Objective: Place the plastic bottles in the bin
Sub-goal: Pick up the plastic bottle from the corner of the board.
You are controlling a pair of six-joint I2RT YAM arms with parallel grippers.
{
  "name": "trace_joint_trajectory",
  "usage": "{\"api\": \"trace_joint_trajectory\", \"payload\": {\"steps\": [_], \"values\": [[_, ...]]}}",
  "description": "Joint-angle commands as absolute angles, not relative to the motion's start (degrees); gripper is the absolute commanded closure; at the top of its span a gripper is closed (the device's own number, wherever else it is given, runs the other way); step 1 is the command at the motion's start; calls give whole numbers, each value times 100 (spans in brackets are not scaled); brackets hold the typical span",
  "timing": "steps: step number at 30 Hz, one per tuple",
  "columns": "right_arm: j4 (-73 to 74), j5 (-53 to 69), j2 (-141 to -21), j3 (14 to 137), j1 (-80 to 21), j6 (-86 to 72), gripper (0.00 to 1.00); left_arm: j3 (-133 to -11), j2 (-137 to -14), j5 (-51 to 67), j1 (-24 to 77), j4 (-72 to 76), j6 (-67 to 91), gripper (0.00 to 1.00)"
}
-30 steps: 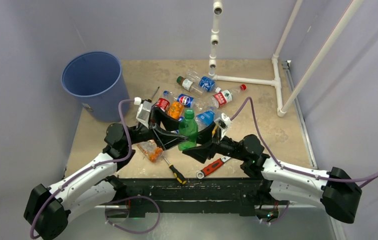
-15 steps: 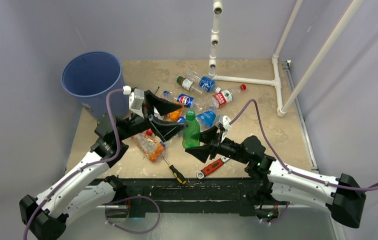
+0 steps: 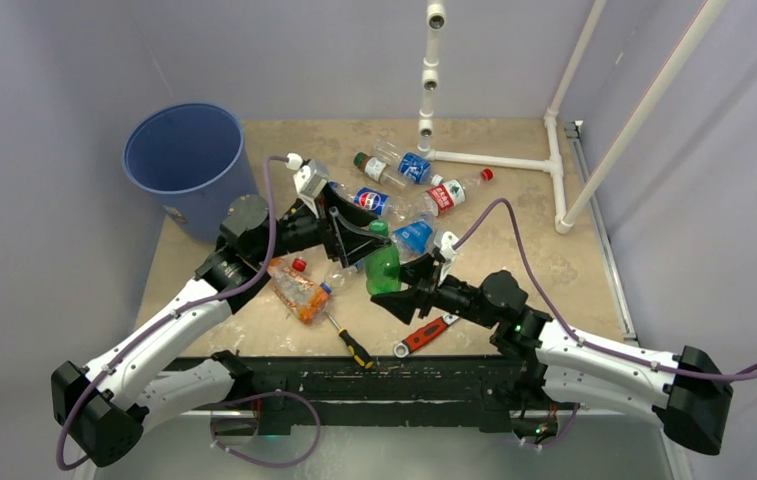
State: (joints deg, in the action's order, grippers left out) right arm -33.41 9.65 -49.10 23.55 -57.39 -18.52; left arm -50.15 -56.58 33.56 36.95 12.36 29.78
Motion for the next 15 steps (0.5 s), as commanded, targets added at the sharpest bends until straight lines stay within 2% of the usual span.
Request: {"api": "trace_joint_trajectory", "payload": {"steps": [1,6,8,9,11,12,13,15], "values": [[-3446,848,-4934,2655,-5783,-1714,60,-5212,-5643,3475,3755,1207,2832,40],[-3428,859,-4975,2678,-5801,-1706,60,-5236,-5674,3571,3766,1430,2972,66],[-3385,848,-4968,2700,-5809,-1726,57,-5249,-5673,3586,3774,1469,2986,78],[-3346,838,-4954,2716,-5810,-1749,49,-5259,-5663,3581,3775,1479,2981,85],[-3223,866,-4921,2777,-5810,-1800,20,-5321,-5596,3451,3771,1425,2889,100],[-3133,859,-4877,2817,-5810,-1847,11,-5401,-5535,3266,3777,1262,2761,100],[-3034,839,-4806,2859,-5810,-1872,3,-5534,-5462,3005,3770,1021,2545,100],[-2768,799,-4607,2926,-5810,-1889,1,-5911,-5312,2137,3765,439,2058,100]]}}
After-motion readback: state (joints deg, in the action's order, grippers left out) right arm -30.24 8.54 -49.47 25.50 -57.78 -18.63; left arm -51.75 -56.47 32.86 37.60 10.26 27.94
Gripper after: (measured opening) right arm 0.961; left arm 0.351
